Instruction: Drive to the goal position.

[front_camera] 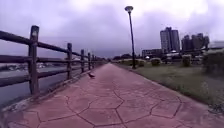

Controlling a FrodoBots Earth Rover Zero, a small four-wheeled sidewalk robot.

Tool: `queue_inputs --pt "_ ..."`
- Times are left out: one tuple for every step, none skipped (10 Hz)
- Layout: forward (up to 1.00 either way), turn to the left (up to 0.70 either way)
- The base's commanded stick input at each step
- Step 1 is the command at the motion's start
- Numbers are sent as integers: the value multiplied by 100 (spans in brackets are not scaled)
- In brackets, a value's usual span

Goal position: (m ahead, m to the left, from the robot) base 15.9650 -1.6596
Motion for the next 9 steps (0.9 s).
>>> queue_inputs --pt "100 0" --pt "100 0" --pt "100 0" --pt "100 0" --pt "100 0" --pt "100 0" --pt "100 0" --pt "100 0" --pt "100 0"
